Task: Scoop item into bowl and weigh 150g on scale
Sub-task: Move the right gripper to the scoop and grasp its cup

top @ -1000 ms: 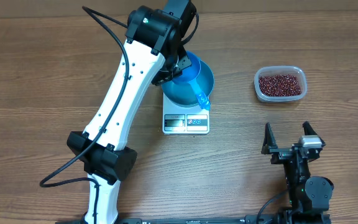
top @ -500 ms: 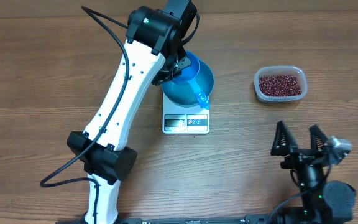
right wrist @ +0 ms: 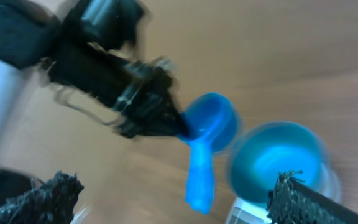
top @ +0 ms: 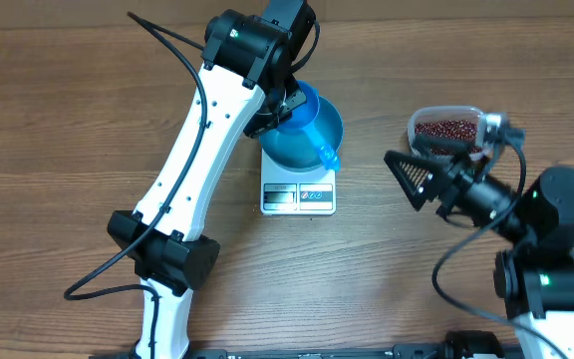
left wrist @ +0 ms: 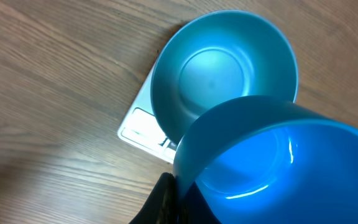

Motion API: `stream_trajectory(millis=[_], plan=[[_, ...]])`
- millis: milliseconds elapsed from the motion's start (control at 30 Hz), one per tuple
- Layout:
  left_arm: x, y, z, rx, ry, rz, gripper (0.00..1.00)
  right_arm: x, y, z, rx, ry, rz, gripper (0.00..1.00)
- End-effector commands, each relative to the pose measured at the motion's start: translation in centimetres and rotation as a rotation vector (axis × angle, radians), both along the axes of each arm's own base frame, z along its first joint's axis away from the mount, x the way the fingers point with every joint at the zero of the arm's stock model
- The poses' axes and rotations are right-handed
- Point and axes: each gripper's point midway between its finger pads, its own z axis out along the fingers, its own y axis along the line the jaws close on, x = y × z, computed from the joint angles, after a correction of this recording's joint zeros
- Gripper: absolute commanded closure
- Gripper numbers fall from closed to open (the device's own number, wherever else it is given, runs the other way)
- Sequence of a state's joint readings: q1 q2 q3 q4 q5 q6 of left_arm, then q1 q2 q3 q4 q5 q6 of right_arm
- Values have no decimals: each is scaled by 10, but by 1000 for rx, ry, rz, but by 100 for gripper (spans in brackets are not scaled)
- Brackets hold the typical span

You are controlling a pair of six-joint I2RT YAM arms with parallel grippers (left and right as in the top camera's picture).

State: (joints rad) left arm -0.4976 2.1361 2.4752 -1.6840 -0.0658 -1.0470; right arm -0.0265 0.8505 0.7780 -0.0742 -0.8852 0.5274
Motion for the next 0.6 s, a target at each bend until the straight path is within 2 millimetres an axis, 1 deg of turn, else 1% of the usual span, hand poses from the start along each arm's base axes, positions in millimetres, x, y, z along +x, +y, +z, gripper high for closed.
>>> stream_trajectory(millis=[0, 67, 133, 200, 267, 300, 433, 567], plan=[[3, 2, 8, -39, -25, 175, 96, -1, 14, 18, 195, 158, 137, 0], [7, 0, 9, -63, -37, 229, 96, 13, 12, 21, 268, 215, 120, 0], [12, -2, 11, -93, -52, 285, 96, 26, 9, 17, 333, 296, 94, 0], [19, -6, 13, -126, -77, 324, 96, 43, 5, 2, 412, 426, 48, 1], [26, -9, 16, -159, -95, 353, 96, 56, 1, -8, 440, 478, 5, 5], [28, -11, 17, -180, -100, 370, 96, 61, -1, -14, 453, 501, -20, 5], [36, -18, 21, -246, -116, 451, 96, 83, -12, -29, 501, 550, -122, 5], [42, -29, 26, -330, -116, 530, 96, 96, -14, -33, 513, 536, -204, 5]])
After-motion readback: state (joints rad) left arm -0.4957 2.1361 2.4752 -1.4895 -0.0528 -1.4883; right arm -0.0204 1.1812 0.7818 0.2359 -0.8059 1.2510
